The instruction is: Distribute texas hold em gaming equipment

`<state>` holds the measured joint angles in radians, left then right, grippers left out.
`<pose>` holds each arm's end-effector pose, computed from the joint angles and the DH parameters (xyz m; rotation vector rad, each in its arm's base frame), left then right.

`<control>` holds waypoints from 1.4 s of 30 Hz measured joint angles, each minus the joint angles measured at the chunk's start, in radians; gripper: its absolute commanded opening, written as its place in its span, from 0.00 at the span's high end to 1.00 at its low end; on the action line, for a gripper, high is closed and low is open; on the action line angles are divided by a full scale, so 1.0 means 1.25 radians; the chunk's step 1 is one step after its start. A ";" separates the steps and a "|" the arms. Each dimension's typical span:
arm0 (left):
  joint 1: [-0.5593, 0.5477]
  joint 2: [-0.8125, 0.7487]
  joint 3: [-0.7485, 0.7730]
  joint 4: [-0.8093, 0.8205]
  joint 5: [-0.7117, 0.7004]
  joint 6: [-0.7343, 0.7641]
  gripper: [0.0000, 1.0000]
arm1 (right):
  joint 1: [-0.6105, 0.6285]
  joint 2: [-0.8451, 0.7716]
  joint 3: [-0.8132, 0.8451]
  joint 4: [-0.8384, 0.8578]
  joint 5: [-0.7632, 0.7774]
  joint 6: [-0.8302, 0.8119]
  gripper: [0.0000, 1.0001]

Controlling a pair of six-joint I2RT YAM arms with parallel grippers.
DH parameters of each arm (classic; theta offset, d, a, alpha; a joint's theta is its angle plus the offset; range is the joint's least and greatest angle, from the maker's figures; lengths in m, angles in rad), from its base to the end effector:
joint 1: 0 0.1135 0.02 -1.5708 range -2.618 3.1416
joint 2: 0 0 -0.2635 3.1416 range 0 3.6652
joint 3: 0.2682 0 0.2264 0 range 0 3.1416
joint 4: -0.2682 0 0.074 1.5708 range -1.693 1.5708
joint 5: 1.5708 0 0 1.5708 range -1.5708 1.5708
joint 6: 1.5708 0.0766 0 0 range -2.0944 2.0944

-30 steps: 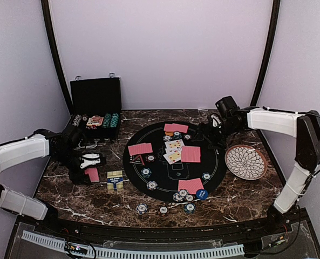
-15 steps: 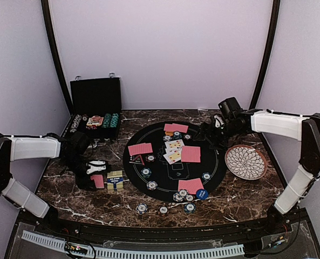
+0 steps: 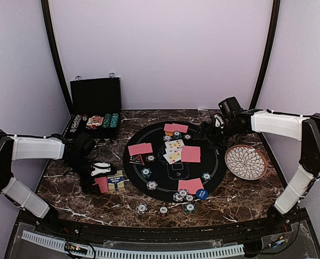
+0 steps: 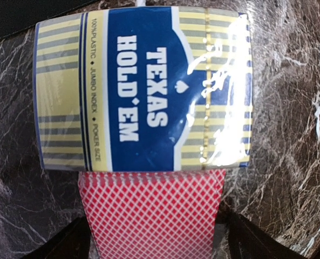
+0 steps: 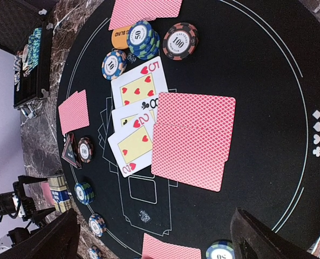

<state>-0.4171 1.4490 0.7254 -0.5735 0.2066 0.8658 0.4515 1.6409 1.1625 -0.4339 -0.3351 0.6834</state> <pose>0.2054 -0.1082 0.1320 1.7215 2.2378 -0.1988 0.3034 0.1751 0.2134 0.1534 2.6307 0.8584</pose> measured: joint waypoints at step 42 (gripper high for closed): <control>0.228 -0.098 0.121 0.335 -0.113 -0.328 0.01 | -0.088 -0.282 -0.283 0.188 0.611 -0.160 0.01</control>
<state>-0.1322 1.3262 0.8761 -0.1547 0.0658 0.4561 0.3420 1.2888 0.8085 -0.1993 0.4286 0.4831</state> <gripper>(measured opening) 0.987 0.985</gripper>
